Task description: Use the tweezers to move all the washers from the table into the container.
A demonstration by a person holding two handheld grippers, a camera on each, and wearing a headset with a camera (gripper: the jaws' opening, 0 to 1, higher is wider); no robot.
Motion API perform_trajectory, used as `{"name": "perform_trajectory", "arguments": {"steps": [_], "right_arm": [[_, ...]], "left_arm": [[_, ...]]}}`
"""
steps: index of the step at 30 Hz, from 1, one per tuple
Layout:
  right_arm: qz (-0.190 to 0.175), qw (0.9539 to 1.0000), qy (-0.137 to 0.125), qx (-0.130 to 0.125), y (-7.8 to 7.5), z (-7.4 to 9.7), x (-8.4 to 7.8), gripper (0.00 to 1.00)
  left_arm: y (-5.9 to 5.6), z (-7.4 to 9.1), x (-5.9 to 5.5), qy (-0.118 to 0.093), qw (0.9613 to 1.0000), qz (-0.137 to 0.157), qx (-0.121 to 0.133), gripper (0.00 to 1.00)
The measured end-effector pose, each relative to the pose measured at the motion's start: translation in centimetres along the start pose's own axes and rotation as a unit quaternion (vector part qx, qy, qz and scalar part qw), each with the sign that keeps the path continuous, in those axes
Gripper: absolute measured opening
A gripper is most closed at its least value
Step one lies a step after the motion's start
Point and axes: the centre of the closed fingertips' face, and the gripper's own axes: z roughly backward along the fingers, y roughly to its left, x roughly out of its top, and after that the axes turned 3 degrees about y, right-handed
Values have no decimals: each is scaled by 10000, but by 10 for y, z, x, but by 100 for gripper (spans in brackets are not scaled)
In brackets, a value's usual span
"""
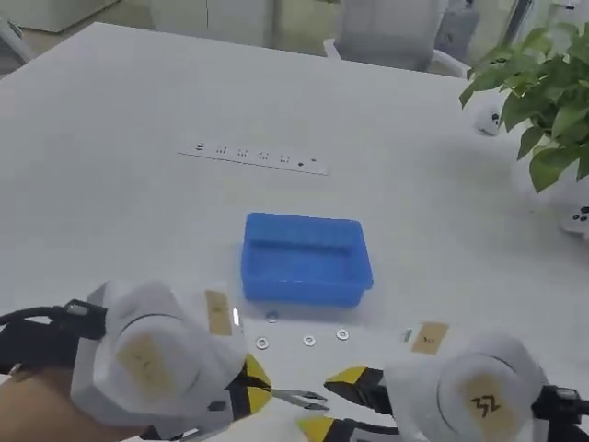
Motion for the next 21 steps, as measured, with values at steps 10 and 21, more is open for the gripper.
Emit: {"name": "perform_trajectory", "arguments": {"steps": [10,21], "right_arm": [[318,9971,70,689,22,-16,11,19],[900,9949,56,461,26,-23,15,4]], "left_arm": [[-14,10,10,2,9997,-225,-14,0],[-19,15,16,-183,9996,-202,34,0]]}}
